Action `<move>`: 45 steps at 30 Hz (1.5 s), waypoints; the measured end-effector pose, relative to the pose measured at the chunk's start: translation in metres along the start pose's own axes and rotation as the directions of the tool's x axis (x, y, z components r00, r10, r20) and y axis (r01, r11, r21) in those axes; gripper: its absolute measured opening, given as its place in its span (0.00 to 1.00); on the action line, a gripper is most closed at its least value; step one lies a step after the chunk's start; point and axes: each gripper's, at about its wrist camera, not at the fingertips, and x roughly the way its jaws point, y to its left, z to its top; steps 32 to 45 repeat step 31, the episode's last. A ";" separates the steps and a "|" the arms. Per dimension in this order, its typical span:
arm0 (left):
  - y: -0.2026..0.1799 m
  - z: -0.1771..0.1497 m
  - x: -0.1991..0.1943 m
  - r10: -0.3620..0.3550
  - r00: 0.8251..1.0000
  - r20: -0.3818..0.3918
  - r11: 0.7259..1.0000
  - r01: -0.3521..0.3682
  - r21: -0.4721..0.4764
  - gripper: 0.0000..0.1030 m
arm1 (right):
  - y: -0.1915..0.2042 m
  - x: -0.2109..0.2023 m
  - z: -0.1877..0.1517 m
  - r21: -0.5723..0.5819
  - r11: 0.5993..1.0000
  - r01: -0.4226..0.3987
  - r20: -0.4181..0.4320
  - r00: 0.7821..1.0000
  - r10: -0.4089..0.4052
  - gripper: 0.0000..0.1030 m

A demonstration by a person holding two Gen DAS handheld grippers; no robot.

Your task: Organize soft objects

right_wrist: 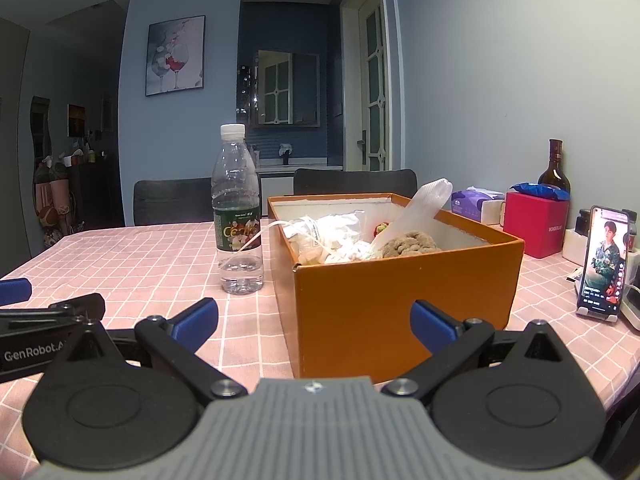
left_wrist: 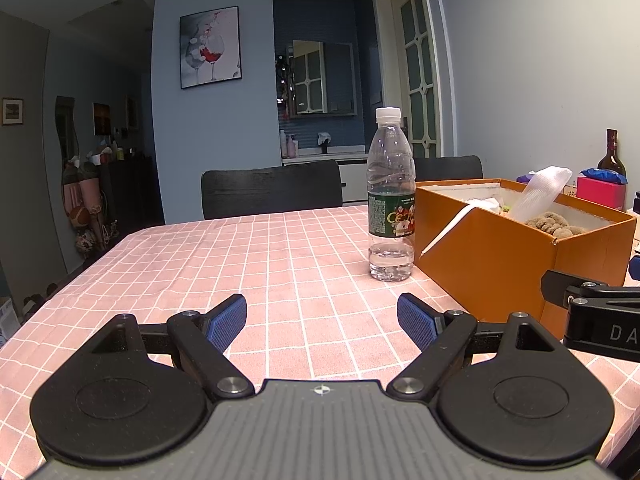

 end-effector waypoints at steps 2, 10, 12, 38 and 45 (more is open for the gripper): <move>0.000 0.000 0.000 0.000 1.000 0.001 1.000 0.000 0.000 0.97 | 0.000 0.000 0.000 0.001 1.000 0.000 -0.002 1.000 0.000 0.97; 0.000 0.000 0.000 0.000 1.000 0.000 1.000 0.000 0.000 0.97 | -0.001 0.001 0.000 0.000 1.000 0.000 -0.002 1.000 0.000 0.97; 0.000 0.000 0.000 -0.001 1.000 -0.001 1.000 0.001 0.000 0.97 | -0.001 0.001 -0.001 0.000 1.000 0.001 -0.003 1.000 -0.001 0.97; 0.002 -0.002 0.000 -0.004 1.000 -0.002 1.000 0.004 0.015 0.97 | -0.003 0.003 -0.002 -0.001 1.000 0.004 -0.010 1.000 -0.004 0.97; 0.002 -0.002 0.000 -0.004 1.000 -0.002 1.000 0.004 0.015 0.97 | -0.003 0.003 -0.002 -0.001 1.000 0.004 -0.010 1.000 -0.004 0.97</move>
